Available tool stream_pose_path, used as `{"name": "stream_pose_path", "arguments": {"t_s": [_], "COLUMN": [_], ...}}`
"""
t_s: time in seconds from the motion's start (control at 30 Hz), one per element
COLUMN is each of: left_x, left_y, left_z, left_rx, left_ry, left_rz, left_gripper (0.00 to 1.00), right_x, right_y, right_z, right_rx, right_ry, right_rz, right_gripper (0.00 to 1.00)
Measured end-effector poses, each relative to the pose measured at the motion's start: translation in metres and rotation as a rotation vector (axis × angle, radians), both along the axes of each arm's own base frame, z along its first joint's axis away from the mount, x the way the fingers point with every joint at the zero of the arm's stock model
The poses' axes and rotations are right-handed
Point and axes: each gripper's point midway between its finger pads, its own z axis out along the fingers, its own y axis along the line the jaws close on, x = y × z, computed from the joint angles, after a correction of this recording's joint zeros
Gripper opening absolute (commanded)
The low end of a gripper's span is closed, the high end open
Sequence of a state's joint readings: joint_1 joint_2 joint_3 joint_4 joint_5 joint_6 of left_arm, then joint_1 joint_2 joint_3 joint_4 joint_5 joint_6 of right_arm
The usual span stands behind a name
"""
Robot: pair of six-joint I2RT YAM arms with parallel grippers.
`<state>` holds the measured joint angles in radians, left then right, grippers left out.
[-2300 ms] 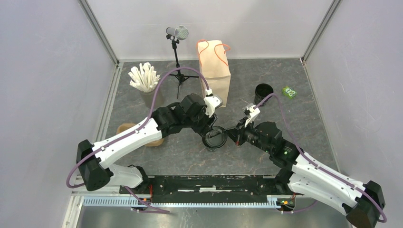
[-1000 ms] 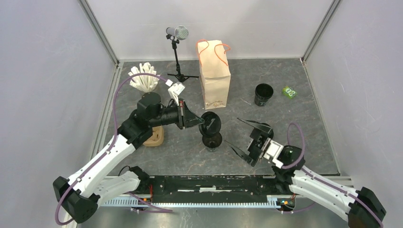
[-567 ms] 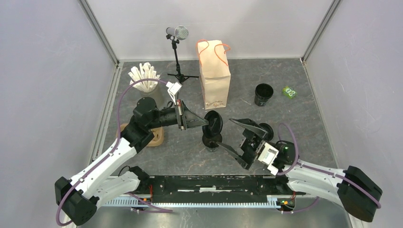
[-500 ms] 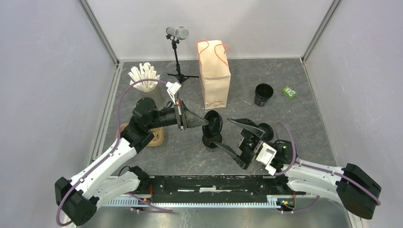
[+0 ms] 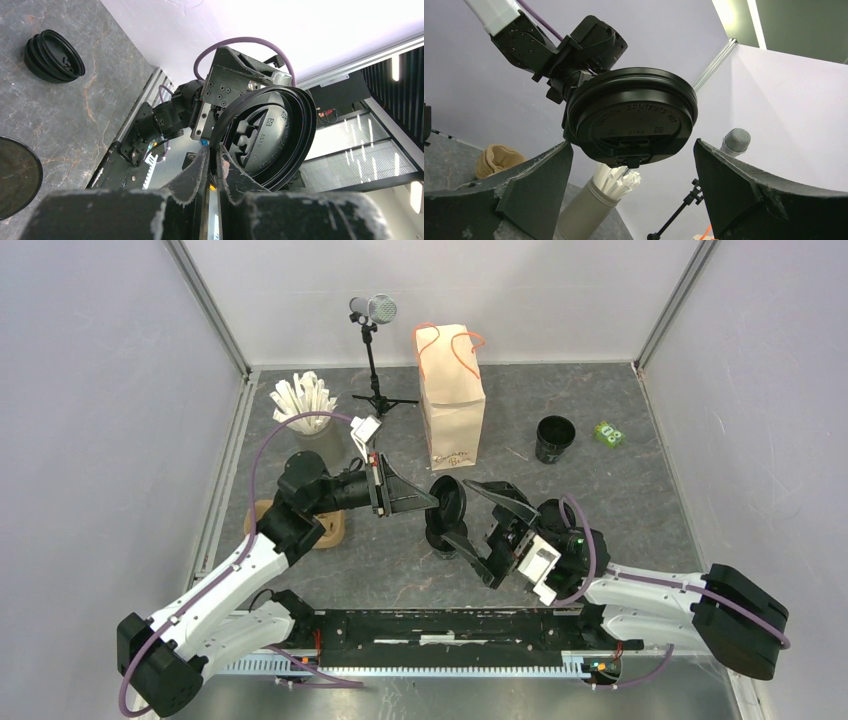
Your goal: Pack the takeout coffee
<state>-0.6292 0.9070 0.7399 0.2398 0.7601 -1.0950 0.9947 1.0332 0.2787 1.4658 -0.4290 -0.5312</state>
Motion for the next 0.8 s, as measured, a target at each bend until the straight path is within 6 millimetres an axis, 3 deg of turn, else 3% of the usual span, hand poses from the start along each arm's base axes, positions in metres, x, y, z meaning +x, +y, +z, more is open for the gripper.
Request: {"name": "stream_pose_path", "arguments": {"t_s": [0.67,0.8], "left_x": [-0.0019,-0.0021], "left_y": [0.0002,0.0002], "left_z": [-0.0066,-0.0090], "left_rx": [0.013,0.020], "left_ry": [0.017,0.027], "left_rz": [-0.010,-0.011], "left_gripper": [0.15,0.15], "right_x": [0.0027,0.0027], "right_y": [0.0031,0.0038], "right_z": [-0.0021,-0.0027], "right_rx": [-0.009,-0.012], "right_ry": [-0.037,-0.043], "right_rz": [-0.043,-0.046], "right_gripper": [0.98,0.93]}}
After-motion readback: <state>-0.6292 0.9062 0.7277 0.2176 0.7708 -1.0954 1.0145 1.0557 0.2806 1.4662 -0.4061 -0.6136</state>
